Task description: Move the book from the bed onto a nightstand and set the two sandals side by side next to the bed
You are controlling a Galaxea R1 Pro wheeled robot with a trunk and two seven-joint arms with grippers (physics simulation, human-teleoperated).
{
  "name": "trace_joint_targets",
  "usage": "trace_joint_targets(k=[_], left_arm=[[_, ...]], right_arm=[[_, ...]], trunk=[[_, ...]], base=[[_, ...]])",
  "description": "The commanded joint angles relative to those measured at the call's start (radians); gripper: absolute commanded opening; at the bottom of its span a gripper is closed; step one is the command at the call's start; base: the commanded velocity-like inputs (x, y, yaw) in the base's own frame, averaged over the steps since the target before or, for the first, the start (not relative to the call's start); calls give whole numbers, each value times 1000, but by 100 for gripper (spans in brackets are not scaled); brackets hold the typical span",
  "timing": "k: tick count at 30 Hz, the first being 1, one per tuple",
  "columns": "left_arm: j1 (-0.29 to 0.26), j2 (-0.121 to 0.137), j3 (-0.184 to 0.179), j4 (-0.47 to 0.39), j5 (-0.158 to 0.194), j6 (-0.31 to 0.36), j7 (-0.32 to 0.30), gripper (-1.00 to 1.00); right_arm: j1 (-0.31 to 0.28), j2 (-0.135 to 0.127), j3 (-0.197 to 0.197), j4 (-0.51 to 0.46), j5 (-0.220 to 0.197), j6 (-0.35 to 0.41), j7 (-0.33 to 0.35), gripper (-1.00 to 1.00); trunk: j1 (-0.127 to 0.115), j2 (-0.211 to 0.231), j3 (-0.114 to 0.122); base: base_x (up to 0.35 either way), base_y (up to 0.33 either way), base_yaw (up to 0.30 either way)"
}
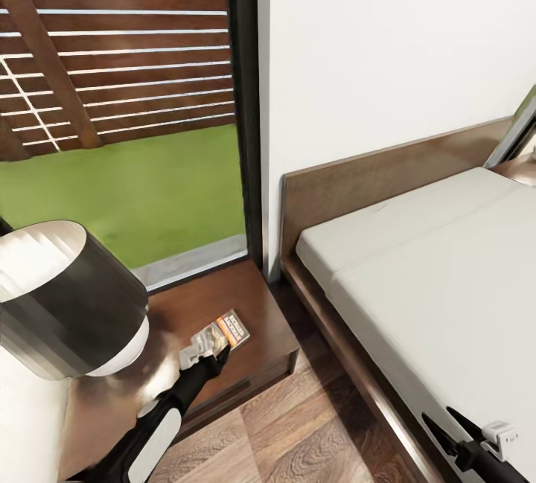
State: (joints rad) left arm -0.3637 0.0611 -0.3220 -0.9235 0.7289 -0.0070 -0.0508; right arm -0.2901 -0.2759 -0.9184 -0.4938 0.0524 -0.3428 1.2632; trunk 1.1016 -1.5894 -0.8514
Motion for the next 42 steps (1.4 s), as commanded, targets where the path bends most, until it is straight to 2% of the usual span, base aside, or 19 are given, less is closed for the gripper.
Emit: trace_joint_targets(k=[1, 2, 7, 10, 15, 17, 21, 22, 24, 31, 35, 38, 42], left_arm=[[7, 0, -3, -2, -20, -1, -1, 100], [10, -1, -4, -3, -32, -1, -1, 100], [17, -3, -7, -4, -50, -1, -1, 100], [20, -3, -7, -3, -54, -1, -1, 100], [56, -2, -8, -7, -58, -3, -1, 100], [63, -1, -8, -9, -58, -3, 0, 100], [72, -1, -12, -23, -58, -4, 0, 100], [80, -1, -23, -26, -58, -4, 0, 100], [100, -1, -42, -25, -58, -4, 0, 100], [162, 18, -58, -20, -60, -6, 0, 100], [180, 27, -59, -8, -59, -7, 0, 100], [189, 30, -60, 45, -60, -14, 0, 100], [192, 31, -60, 144, -59, -56, -1, 100]], right_arm=[[-1, 0, -6, 1, 6, -4, 6, 100], [-1, 0, -7, 2, 6, -4, 7, 100], [-1, 0, -6, 4, 6, -5, 7, 100], [-1, 0, -5, 7, 6, -5, 7, 100], [3, 1, -3, 9, 17, -26, 9, 100], [4, 1, -2, 9, 42, -37, 10, 100], [5, 4, -2, 10, 130, -47, 11, 100], [5, 6, -2, 10, 164, -49, 11, 100], [5, 7, -2, 14, 195, -49, 11, 100], [5, 7, -2, 44, 225, -51, 12, 100], [5, 7, -2, 98, 266, -51, 12, 100], [5, 7, -2, 146, 291, -51, 10, 100], [5, 2, -3, 229, 302, -55, 5, 100]], trunk=[[-4, 7, 2], [-8, 14, 6], [-27, 49, 21], [-38, 70, 31], [-58, 105, 46], [-65, 119, 53], [-81, 147, 65], [-84, 154, 68], [-92, 168, 75], [-119, 217, 96], [-134, 245, 109], [-146, 266, 118], [-161, 294, 131]], base=[[0, 0, 0], [0, 0, 0], [0, 0, 0], [0, 0, 0], [0, 0, 0], [0, 0, 0], [0, 0, 0], [0, 0, 0], [0, 0, 0], [0, 0, 0], [0, 0, 0], [0, 0, 0], [0, 0, 0]])
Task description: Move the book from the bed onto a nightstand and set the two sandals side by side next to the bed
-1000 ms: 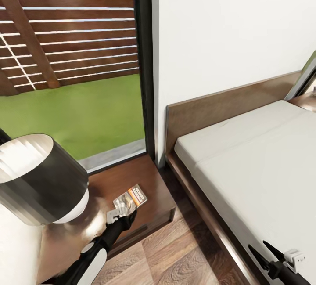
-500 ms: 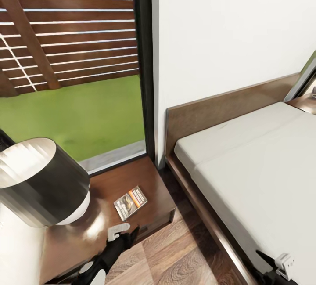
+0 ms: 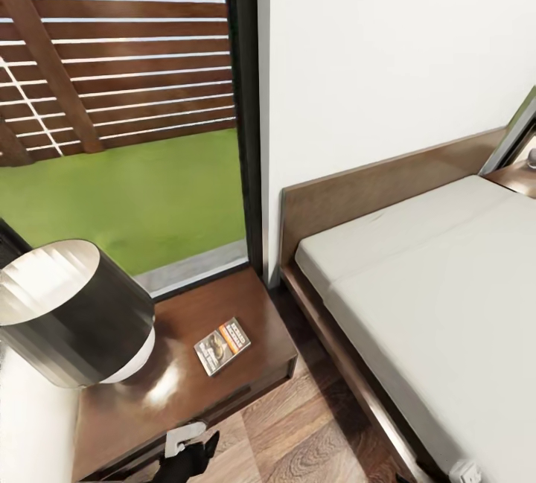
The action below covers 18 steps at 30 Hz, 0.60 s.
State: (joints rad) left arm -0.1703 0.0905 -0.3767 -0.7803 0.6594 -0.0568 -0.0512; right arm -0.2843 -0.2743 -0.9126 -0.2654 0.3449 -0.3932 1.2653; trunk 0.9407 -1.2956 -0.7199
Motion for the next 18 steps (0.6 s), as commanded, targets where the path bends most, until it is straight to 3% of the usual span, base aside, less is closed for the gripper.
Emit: trace_joint_targets(k=[1, 5, 10, 11, 13, 14, 15, 18], left_arm=[[0, 0, -5, 52, 11, -26, -1, 100], [0, -3, -6, 161, 11, -63, -6, 100], [0, -7, -7, 254, 11, -104, -7, 100], [0, -9, -7, 304, 11, -123, -8, 100], [0, -10, -7, 331, 11, -132, -8, 100], [0, -10, -7, 366, 11, -150, -8, 100], [0, -11, -7, 421, 11, -178, -9, 100], [0, -16, -7, 456, 11, -186, -9, 100]], right_arm=[[-1, -2, -9, 45, 11, -20, 0, 100], [-1, -3, -9, 123, 12, -86, -14, 100], [11, -2, -8, 169, 13, -113, -113, 100], [24, -1, -7, 178, 16, -117, -207, 100], [27, 0, -7, 181, 22, -118, -281, 100], [30, 4, -6, 201, 42, -118, -412, 100], [31, 7, -6, 276, 143, -118, -647, 100], [31, 7, -6, 302, 220, -117, -751, 100]], trunk=[[-4, 7, 3], [-19, 35, 15], [-38, 70, 31], [-42, 77, 34], [-50, 91, 40], [-54, 98, 43], [-58, 105, 46], [-69, 126, 56]], base=[[0, 0, 0], [0, 0, 0], [0, 0, 0], [0, 0, 0], [0, 0, 0], [0, 0, 0], [0, 0, 0], [0, 0, 0]])
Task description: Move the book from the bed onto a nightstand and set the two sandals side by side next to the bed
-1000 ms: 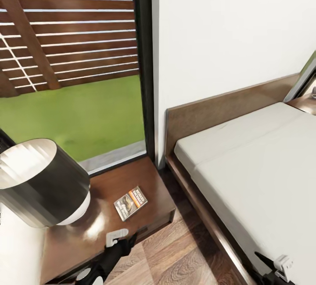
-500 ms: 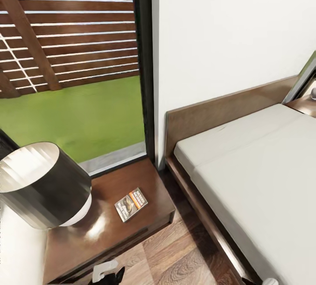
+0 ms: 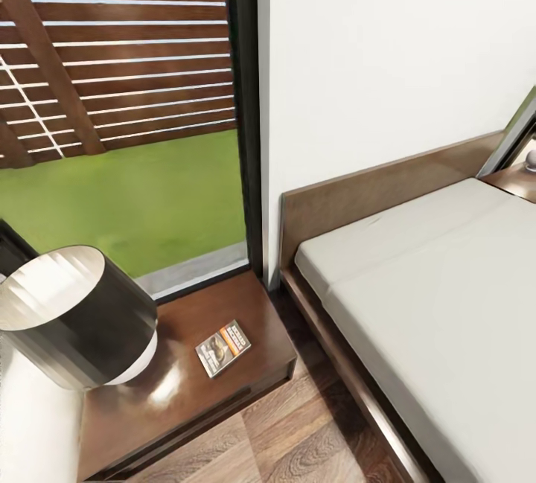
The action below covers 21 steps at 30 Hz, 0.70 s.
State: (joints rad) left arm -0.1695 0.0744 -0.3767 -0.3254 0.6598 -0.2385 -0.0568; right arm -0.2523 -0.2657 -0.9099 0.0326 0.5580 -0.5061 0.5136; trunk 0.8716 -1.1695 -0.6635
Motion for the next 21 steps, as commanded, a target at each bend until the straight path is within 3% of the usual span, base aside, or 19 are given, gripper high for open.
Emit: trace_joint_targets(k=[1, 5, 14, 21], left_arm=[[-1, -1, -7, 9, 11, -5, -3, 100], [-1, -12, -7, 59, 10, -23, -3, 100], [-1, -42, -6, 157, 9, -43, -2, 100], [-1, -44, -4, 170, 13, -44, 0, 100]], right_arm=[[-1, -1, -9, 7, 16, -4, -12, 100], [-1, 0, -9, 23, 46, 2, -53, 100], [-1, 0, -9, 45, 58, 7, -62, 100], [-1, 0, -10, 45, 58, 7, -61, 100]], trunk=[[-4, 7, 3], [-19, 35, 15], [-54, 98, 43], [-54, 98, 43]], base=[[0, 0, 0], [0, 0, 0], [0, 0, 0], [0, 0, 0]])
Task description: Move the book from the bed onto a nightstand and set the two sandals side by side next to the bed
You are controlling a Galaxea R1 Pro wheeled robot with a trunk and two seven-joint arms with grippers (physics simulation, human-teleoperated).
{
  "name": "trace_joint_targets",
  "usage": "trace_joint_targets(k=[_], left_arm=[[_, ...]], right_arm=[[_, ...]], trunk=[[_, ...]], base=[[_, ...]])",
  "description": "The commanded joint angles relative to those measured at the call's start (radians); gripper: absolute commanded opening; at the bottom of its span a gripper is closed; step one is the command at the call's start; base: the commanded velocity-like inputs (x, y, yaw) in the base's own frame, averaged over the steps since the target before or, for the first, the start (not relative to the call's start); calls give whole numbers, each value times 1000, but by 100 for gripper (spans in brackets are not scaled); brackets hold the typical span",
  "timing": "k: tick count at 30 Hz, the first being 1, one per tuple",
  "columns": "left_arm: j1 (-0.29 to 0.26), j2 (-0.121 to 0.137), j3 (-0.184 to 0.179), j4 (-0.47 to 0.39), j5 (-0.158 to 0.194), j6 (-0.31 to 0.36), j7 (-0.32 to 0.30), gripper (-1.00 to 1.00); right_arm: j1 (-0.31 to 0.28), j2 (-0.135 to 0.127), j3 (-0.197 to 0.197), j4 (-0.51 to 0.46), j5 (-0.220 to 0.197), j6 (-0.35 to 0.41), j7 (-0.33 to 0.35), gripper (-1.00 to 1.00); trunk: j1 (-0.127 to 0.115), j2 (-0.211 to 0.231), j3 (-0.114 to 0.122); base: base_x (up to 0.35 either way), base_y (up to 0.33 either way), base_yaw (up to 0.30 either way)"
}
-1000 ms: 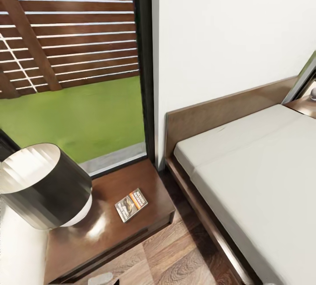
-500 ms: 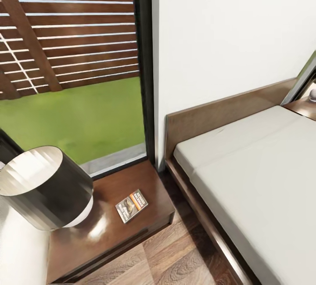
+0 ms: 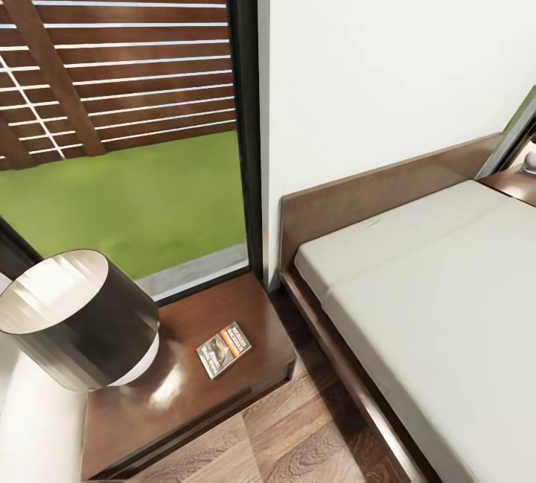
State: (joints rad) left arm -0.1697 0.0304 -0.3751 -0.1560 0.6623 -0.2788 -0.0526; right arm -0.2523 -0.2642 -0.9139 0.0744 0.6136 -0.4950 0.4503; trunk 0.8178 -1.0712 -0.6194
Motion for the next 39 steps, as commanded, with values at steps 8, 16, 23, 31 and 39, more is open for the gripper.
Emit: trace_joint_targets(k=[8, 16, 23, 31, 39], left_arm=[[-1, 0, -2, 3, 14, -2, -3, 100], [-1, 0, -3, 6, 14, -1, -3, 100], [-1, 0, -4, 8, 14, 0, -3, 100], [-1, 0, -3, 9, 14, 1, -2, 100], [-1, 2, -3, 36, 13, 0, -1, 100]], right_arm=[[-1, 11, -6, 5, 0, -4, 3, 100], [-1, 48, -6, 5, 0, -4, 2, 100], [-1, 50, -6, 5, 0, -4, 3, 100], [-1, 50, -6, 5, 0, -4, 3, 100], [-1, 51, -6, 5, 0, -5, 3, 100]], trunk=[[0, -1, -1], [0, -1, -1], [0, -1, -1], [0, -1, -1], [0, -1, -1]], base=[[0, 0, 0], [0, 0, 0], [0, 0, 0], [0, 0, 0], [0, 0, 0]])
